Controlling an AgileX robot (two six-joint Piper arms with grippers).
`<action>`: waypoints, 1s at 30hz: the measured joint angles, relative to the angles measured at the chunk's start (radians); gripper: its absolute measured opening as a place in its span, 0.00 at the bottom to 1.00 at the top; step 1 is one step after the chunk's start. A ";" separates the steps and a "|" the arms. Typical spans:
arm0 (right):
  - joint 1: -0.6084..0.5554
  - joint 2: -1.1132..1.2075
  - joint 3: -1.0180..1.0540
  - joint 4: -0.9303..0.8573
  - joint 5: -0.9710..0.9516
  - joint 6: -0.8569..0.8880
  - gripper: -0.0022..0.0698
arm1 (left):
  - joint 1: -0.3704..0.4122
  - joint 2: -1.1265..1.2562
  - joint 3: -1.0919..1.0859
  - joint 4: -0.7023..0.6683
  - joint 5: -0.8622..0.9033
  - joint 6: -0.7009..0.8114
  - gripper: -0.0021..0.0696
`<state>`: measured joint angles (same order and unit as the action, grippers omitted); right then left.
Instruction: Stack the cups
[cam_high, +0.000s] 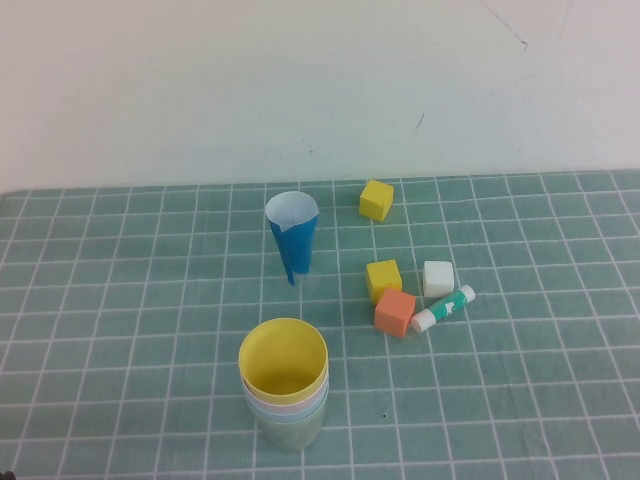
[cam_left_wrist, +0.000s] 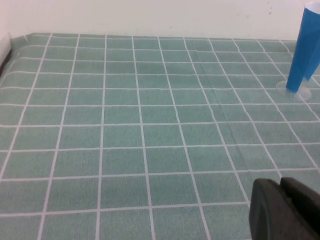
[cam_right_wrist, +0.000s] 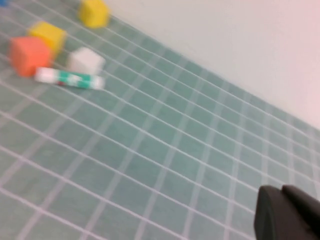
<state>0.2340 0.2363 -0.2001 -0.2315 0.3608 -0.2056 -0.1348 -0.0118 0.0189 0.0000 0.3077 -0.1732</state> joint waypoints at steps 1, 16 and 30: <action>-0.045 -0.020 0.020 0.006 -0.006 -0.001 0.03 | 0.000 0.000 0.000 0.000 0.000 0.000 0.03; -0.310 -0.232 0.216 0.086 -0.022 -0.077 0.03 | 0.000 0.000 0.000 0.000 0.000 0.002 0.03; -0.310 -0.250 0.223 0.137 -0.020 -0.182 0.03 | 0.000 -0.002 0.000 0.000 0.002 0.002 0.03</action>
<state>-0.0758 -0.0137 0.0229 -0.0943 0.3409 -0.3878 -0.1348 -0.0141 0.0189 0.0000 0.3093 -0.1711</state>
